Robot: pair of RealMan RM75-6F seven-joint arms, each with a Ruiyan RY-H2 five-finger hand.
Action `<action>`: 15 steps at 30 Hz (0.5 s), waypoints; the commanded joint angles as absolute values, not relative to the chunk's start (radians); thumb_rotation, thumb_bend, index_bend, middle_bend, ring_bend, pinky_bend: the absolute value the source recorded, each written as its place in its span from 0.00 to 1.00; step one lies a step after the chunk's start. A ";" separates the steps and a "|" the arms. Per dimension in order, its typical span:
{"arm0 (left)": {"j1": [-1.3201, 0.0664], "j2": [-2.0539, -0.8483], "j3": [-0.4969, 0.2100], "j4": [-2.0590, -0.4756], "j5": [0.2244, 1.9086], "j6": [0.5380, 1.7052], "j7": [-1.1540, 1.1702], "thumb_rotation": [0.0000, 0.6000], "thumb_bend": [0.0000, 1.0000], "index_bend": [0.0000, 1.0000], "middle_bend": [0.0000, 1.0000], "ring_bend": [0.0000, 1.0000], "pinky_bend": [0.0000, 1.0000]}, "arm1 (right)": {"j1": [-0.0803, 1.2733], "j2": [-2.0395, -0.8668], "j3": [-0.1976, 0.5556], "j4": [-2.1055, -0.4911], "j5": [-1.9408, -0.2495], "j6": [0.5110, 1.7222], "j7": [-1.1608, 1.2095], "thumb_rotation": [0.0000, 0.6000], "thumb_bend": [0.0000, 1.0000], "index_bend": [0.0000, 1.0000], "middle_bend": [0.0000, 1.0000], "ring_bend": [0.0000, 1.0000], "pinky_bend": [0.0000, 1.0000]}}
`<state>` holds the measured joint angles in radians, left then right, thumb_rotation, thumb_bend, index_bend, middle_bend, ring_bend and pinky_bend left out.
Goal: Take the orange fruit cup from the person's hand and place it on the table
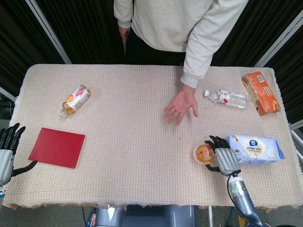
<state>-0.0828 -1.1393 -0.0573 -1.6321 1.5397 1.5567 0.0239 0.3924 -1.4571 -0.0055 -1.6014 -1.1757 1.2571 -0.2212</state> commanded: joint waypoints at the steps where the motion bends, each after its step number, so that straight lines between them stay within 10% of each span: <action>1: -0.082 -1.140 -0.057 -1.631 1.543 1.559 0.022 1.00 0.09 0.01 0.00 0.00 0.00 | 0.384 -1.450 -0.013 -1.598 -1.194 1.272 -0.256 1.00 0.14 0.11 0.00 0.00 0.00; 15: -0.083 -1.143 -0.059 -1.617 1.546 1.563 0.024 1.00 0.09 0.01 0.00 0.00 0.00 | 0.241 -1.328 -0.050 -1.549 -1.331 1.505 -0.181 1.00 0.13 0.07 0.00 0.00 0.00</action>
